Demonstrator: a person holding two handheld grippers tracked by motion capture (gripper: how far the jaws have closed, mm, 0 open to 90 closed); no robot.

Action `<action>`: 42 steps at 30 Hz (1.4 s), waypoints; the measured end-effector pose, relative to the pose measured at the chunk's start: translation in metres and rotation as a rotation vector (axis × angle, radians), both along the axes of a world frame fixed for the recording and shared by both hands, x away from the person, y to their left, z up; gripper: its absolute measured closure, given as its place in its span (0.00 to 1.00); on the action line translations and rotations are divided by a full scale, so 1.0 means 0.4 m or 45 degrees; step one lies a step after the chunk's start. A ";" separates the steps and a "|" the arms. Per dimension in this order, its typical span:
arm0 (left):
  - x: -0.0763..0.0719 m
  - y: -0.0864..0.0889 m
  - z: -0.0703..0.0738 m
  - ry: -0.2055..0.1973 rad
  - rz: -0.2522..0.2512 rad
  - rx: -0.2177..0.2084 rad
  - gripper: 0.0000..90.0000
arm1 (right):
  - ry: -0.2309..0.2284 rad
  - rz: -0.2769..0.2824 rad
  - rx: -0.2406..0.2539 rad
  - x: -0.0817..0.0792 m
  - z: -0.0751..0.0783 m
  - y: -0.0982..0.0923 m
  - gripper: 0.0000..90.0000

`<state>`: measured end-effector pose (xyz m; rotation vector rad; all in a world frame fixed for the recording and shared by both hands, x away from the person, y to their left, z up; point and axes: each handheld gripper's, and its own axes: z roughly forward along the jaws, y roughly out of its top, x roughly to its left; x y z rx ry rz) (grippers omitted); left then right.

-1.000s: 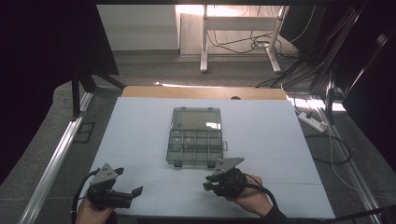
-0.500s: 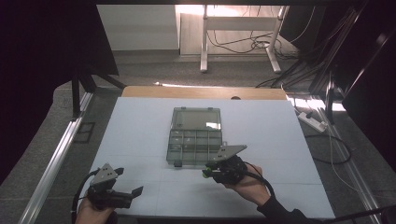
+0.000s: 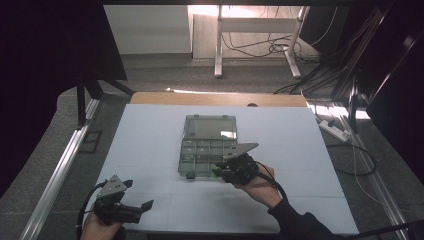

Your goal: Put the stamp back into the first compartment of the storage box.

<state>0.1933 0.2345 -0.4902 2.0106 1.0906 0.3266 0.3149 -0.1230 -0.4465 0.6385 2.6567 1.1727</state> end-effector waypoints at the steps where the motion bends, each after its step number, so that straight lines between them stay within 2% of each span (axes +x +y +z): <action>1: 0.000 0.000 0.000 0.000 -0.001 -0.001 0.01 | -0.001 0.000 0.005 0.005 0.001 0.003 0.80; 22: 0.002 0.001 0.000 0.007 -0.014 -0.006 0.00 | -0.037 -0.013 0.021 0.068 0.015 0.062 0.80; 34: 0.002 0.002 0.000 0.009 -0.021 -0.003 0.00 | -0.041 -0.006 0.054 0.104 0.019 0.119 0.80; 42: 0.003 0.003 -0.001 0.015 -0.022 -0.006 0.00 | -0.035 -0.011 0.062 0.127 0.009 0.160 0.80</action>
